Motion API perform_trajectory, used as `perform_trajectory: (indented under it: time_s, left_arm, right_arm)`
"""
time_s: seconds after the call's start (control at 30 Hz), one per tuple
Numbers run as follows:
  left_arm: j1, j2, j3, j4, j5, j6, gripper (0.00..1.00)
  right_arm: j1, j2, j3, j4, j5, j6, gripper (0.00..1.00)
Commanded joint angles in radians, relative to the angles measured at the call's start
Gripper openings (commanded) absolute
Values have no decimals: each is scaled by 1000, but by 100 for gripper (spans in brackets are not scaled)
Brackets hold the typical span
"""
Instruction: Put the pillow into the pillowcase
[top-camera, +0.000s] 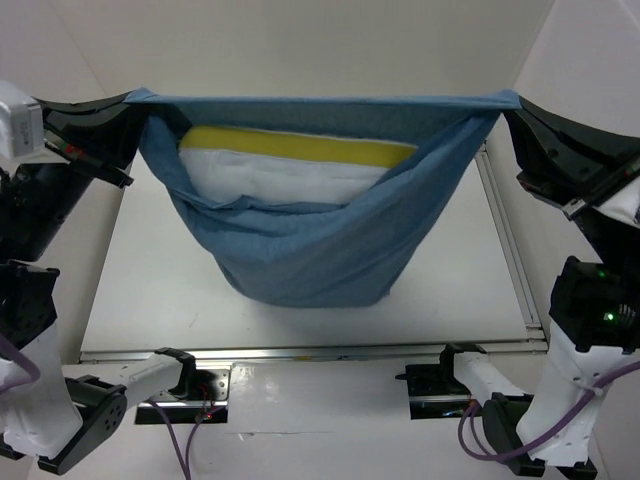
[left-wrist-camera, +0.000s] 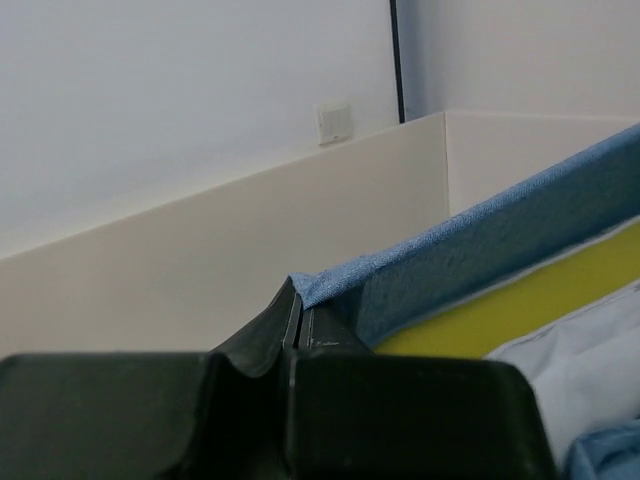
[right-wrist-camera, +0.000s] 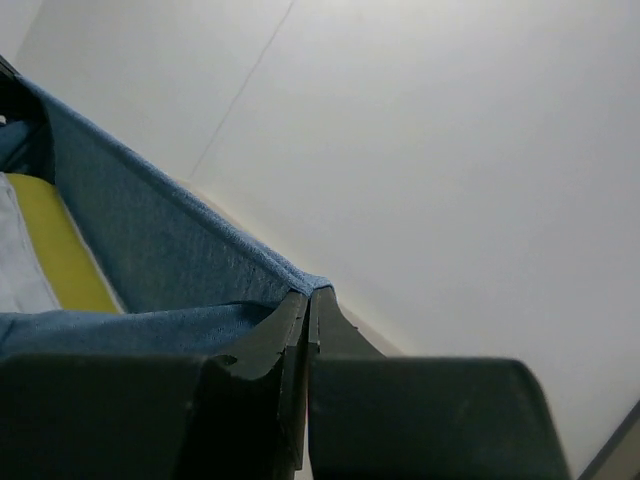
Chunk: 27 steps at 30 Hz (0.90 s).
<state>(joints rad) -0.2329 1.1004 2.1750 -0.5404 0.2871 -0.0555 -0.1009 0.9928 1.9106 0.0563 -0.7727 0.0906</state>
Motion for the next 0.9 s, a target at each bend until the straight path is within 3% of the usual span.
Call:
perform_trajectory:
  time_s: [0.0,0.23,0.33,0.5,0.53,0.67,0.7,0.87]
  left_arm:
    - [56,-15,28,108,-314,55,0]
    - [56,116,209,152,-462,218,0]
    - [56,46,36,241,-525,331,0]
    - [56,1,-133,263,-586,463,0]
    - [56,21,-155,182,-586,448,0]
    - [56,39,-407,210,-603,381,0]
    - [56,50,-438,230,-603,372,0]
    - [56,66,-357,237,-505,289,0]
  right_arm:
    - [-42,-16,54,140,328,-75,0]
    - [40,23,15,112,572,-178,0]
    - [17,-28,-34,100,451,-213,0]
    - [4,-37,-80,33,492,-259,0]
    - [4,-26,-102,-4,481,-259,0]
    - [4,-11,-356,51,454,-201,0]
    - [4,7,-357,51,419,-180,0]
    - [4,76,-257,57,400,-114,0]
